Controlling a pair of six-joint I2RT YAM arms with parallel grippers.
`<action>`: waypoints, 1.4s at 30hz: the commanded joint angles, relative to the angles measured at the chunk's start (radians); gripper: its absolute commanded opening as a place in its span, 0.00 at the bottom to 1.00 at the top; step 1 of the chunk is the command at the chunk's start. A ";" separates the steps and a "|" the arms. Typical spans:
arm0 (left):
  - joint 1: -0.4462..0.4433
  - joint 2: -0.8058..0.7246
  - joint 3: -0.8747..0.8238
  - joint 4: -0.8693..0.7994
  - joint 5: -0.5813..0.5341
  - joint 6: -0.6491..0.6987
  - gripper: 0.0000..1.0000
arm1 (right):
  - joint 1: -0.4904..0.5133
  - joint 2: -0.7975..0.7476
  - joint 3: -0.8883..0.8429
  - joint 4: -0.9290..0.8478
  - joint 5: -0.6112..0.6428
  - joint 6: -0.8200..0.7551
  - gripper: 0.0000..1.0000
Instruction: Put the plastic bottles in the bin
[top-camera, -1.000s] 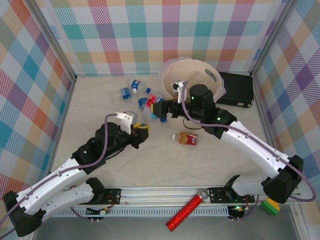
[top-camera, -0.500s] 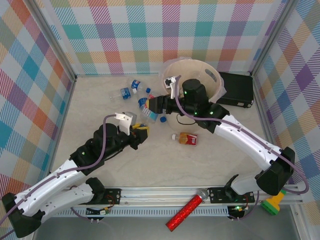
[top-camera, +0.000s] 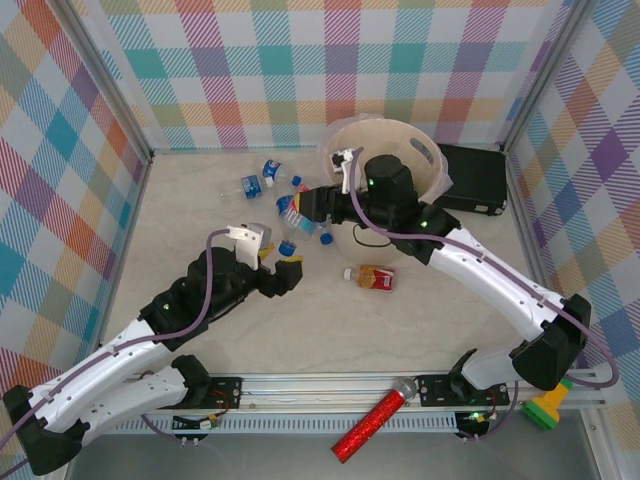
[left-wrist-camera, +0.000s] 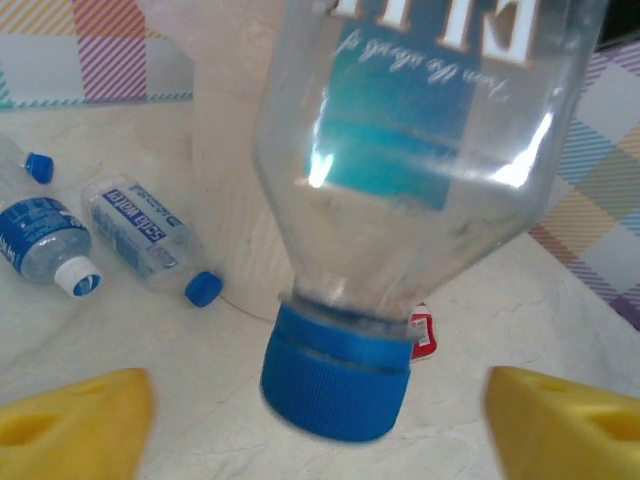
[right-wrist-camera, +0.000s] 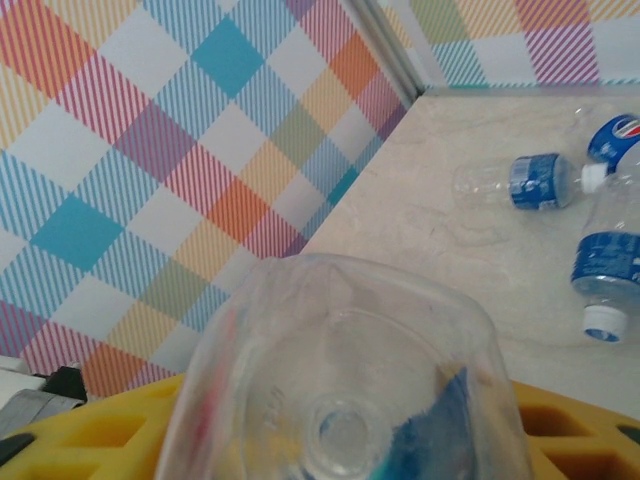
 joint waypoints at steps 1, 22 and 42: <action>-0.010 0.019 0.069 -0.006 -0.026 -0.004 0.95 | 0.002 -0.031 0.092 -0.048 0.091 -0.070 0.57; 0.040 0.271 0.306 0.025 -0.231 0.075 1.00 | -0.316 0.121 0.430 -0.215 0.342 -0.333 0.56; 0.135 0.223 0.234 -0.045 -0.197 0.033 1.00 | -0.324 0.377 0.510 -0.170 0.527 -0.466 0.71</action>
